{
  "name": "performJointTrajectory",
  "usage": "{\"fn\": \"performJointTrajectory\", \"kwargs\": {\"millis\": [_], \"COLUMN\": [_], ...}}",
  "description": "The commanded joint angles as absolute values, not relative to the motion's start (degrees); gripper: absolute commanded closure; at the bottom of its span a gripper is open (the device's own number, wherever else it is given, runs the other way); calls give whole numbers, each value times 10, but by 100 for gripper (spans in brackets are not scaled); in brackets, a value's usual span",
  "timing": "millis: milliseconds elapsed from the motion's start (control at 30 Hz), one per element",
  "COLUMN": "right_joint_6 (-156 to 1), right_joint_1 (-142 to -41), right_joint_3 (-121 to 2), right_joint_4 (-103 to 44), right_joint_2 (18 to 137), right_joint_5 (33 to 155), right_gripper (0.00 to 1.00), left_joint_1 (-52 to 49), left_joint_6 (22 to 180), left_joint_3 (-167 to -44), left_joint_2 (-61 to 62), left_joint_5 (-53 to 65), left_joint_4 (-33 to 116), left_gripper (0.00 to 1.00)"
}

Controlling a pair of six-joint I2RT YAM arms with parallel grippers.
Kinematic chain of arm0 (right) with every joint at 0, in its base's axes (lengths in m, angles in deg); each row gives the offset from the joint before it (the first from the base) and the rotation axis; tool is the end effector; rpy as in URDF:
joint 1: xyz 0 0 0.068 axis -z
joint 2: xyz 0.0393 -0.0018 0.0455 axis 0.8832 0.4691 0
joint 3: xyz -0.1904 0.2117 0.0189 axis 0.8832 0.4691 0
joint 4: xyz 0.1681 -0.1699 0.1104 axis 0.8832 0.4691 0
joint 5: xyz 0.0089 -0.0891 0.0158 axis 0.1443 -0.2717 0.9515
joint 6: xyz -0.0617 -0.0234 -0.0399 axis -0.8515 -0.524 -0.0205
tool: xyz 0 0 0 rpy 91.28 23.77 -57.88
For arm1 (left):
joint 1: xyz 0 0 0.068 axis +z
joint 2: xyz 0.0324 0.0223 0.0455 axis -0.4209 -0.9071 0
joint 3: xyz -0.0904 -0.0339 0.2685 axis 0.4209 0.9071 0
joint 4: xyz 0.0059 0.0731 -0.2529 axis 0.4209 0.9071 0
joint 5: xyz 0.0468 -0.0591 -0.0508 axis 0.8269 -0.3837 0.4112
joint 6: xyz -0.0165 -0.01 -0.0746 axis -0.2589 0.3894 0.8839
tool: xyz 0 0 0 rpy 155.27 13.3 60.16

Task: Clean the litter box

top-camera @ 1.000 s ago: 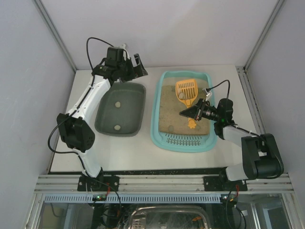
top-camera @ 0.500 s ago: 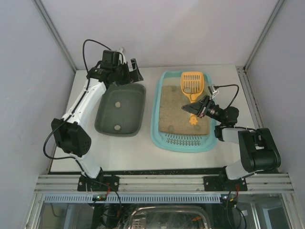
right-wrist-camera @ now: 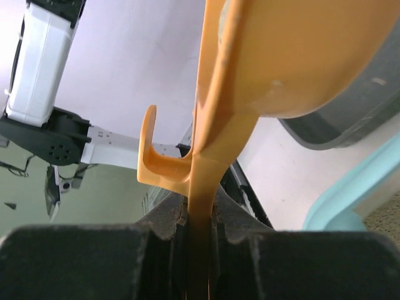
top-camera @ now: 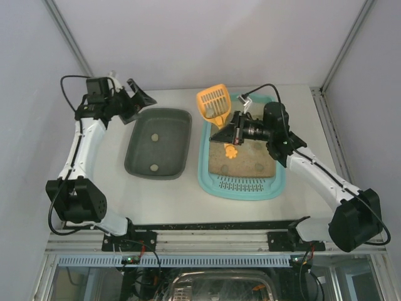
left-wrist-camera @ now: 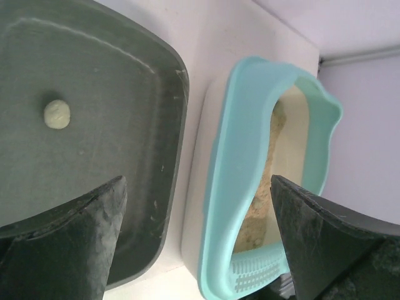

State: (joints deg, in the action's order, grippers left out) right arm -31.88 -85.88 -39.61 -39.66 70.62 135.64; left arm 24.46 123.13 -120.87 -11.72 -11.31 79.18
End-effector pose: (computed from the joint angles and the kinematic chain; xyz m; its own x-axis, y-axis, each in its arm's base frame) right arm 0.2674 0.1726 0.3383 -0.8402 0.1903 -0.5078 -0.4648 0.2298 0.8551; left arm 0.3633 -0.0310 0.3713 -0.6831 -0.5020 -0.5305 -0.0339 0.7474 -0.6635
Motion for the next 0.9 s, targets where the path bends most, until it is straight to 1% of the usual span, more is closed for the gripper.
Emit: {"fn": "performJointTrajectory", "kwargs": {"millis": [0, 100, 133, 233, 367, 433, 533, 633, 667, 767, 800, 867], "right_joint_6": [-427, -479, -489, -522, -586, -600, -600, -613, -624, -681, -695, -700], "right_joint_1": [-904, -944, -954, -983, -1039, -1062, -1085, -1115, -1129, -1193, -1209, -1235], "right_joint_3": [-508, -613, -667, -782, -956, -1027, -1062, -1083, -1103, -1198, -1205, -1192], "right_joint_4": [-135, -23, 17, 121, 263, 310, 327, 346, 366, 440, 451, 446], "right_joint_2": [729, 790, 815, 906, 1038, 1099, 1147, 1173, 1191, 1244, 1251, 1248], "right_joint_5": [1300, 1243, 1231, 1205, 1109, 1094, 1078, 1016, 985, 833, 783, 723], "right_gripper": [100, 100, 100, 100, 100, 100, 100, 100, 100, 100, 100, 100], "left_joint_1": [305, 362, 375, 398, 415, 421, 434, 442, 444, 445, 444, 444], "left_joint_6": [1306, 1375, 1377, 1349, 1338, 1331, 1322, 1297, 1287, 1253, 1245, 1231], "left_joint_3": [-1179, -1135, -1130, -1132, -1115, -1111, -1102, -1093, -1089, -1073, -1067, -1057], "left_joint_2": [-77, -62, -59, -57, -51, -47, -36, -21, -14, 10, 16, 28], "left_joint_5": [-168, -209, -209, -197, -185, -178, -167, -133, -120, -78, -69, -62], "left_joint_4": [772, 729, 726, 744, 740, 742, 737, 738, 739, 735, 732, 728], "left_gripper": [0, 0, 0, 0, 0, 0, 0, 0, 0, 0, 0, 0]}}
